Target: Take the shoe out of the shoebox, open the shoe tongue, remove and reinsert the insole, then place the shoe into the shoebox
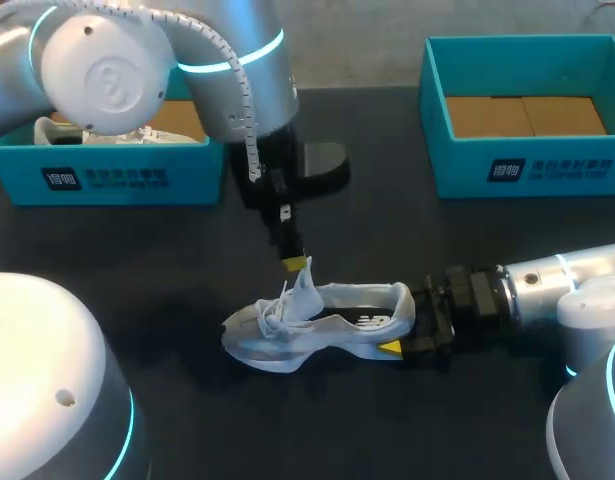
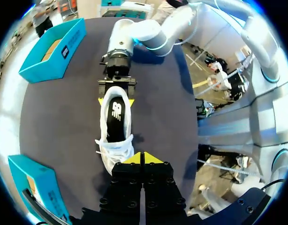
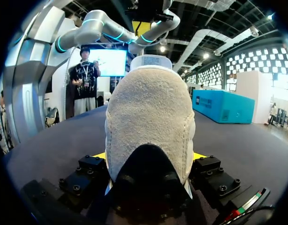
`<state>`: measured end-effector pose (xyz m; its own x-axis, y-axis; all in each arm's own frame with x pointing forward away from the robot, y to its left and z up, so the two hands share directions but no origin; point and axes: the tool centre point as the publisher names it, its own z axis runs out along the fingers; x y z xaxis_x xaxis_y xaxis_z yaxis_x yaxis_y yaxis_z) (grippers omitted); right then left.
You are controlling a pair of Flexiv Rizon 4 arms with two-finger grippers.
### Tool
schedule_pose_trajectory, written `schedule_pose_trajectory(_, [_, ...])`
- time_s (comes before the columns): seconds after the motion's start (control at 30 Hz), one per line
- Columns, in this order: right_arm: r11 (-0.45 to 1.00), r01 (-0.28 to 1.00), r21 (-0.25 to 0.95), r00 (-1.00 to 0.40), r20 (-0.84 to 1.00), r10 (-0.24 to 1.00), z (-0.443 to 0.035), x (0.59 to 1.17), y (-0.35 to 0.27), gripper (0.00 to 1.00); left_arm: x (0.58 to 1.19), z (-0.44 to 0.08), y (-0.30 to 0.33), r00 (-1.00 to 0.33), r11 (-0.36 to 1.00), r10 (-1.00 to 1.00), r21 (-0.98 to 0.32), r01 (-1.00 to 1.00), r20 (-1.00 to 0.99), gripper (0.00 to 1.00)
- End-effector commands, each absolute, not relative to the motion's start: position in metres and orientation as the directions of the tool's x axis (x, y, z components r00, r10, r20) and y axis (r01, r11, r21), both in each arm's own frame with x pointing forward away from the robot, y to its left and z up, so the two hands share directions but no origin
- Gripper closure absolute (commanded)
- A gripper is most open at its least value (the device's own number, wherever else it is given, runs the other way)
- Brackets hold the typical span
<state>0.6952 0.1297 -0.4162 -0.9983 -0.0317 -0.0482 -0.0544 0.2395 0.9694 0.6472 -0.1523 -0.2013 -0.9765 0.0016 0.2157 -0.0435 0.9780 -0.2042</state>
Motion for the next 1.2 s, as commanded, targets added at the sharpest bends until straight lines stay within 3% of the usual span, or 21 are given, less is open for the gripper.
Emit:
schedule_pose_trajectory(0.03, [0.241,-0.055,0.969,-0.998,-0.049,-0.031,-0.417,0.694,0.129,1.00,0.657,-0.212,-0.180,-0.968,0.985,0.082,-0.170,0.042,0.236,1.00])
schedule_pose_trajectory(0.77, [0.241,-0.055,0.969,-0.998,-0.049,-0.031,-0.417,0.694,0.129,1.00,0.668,-0.273,-0.224,-0.970,0.984,0.140,-0.138,0.114,0.197,1.00])
schedule_pose_trajectory(1.2, [0.241,-0.055,0.969,-0.998,-0.049,-0.031,-0.417,0.694,0.129,1.00,0.668,-0.274,-0.223,-0.969,0.984,0.141,-0.135,0.115,0.201,1.00])
